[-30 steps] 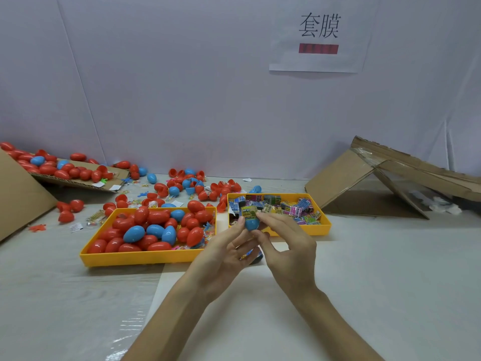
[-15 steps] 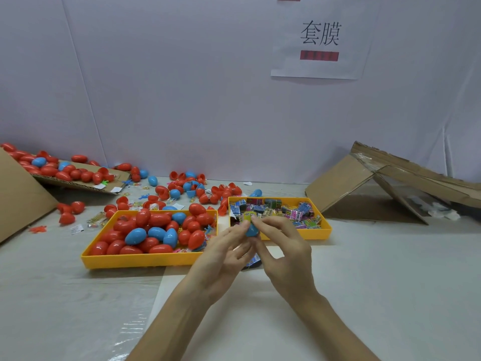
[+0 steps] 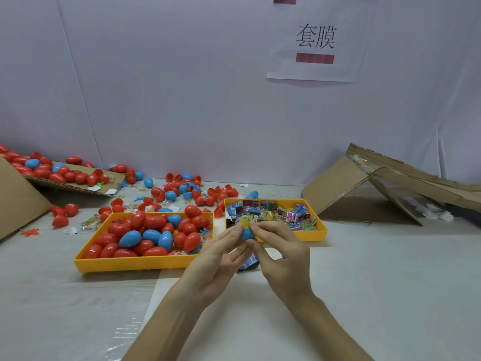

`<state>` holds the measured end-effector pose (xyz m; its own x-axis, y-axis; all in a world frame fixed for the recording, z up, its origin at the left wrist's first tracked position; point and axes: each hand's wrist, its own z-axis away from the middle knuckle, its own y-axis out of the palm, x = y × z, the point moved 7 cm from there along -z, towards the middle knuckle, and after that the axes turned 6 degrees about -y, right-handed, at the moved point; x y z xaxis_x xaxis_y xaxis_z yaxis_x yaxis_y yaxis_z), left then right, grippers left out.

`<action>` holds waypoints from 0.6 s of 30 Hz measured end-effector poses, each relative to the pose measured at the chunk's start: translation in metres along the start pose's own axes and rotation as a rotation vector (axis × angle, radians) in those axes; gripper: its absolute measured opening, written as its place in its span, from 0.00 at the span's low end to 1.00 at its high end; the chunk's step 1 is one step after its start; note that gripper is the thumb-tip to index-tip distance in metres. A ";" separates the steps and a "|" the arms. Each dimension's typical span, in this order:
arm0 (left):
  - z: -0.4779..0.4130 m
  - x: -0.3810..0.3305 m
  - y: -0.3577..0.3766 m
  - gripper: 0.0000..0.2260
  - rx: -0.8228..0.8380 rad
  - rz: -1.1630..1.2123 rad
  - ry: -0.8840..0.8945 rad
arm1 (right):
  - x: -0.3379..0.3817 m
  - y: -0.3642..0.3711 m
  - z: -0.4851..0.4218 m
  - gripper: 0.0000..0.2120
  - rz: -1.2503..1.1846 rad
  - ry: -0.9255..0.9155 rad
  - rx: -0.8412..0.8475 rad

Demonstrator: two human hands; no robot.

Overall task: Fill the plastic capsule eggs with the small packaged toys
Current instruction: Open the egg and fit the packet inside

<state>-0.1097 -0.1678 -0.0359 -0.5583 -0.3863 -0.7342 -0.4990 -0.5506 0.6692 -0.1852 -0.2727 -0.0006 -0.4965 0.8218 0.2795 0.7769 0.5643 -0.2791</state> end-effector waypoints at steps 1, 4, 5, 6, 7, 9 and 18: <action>0.000 0.000 0.000 0.12 -0.003 -0.001 0.003 | 0.001 0.000 0.000 0.16 0.010 0.001 0.003; 0.000 -0.001 -0.001 0.13 -0.025 -0.019 0.020 | 0.006 0.004 -0.001 0.19 -0.001 -0.024 0.045; 0.000 -0.001 -0.002 0.14 -0.036 -0.022 0.023 | 0.008 0.005 -0.001 0.19 -0.011 -0.036 0.061; 0.000 0.000 -0.003 0.14 -0.049 -0.025 0.025 | 0.008 0.006 -0.001 0.19 -0.018 -0.041 0.070; 0.000 -0.001 -0.004 0.14 -0.059 -0.029 0.028 | 0.007 0.006 -0.002 0.19 -0.024 -0.037 0.072; 0.001 -0.001 -0.003 0.14 -0.061 -0.029 0.037 | 0.004 0.004 -0.002 0.18 -0.024 -0.007 0.049; 0.001 -0.001 -0.002 0.21 -0.079 -0.006 0.036 | -0.006 -0.006 -0.002 0.15 -0.034 0.060 -0.051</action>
<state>-0.1091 -0.1658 -0.0362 -0.5306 -0.4081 -0.7429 -0.4478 -0.6093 0.6544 -0.1864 -0.2814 0.0015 -0.5004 0.7949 0.3432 0.7792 0.5862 -0.2216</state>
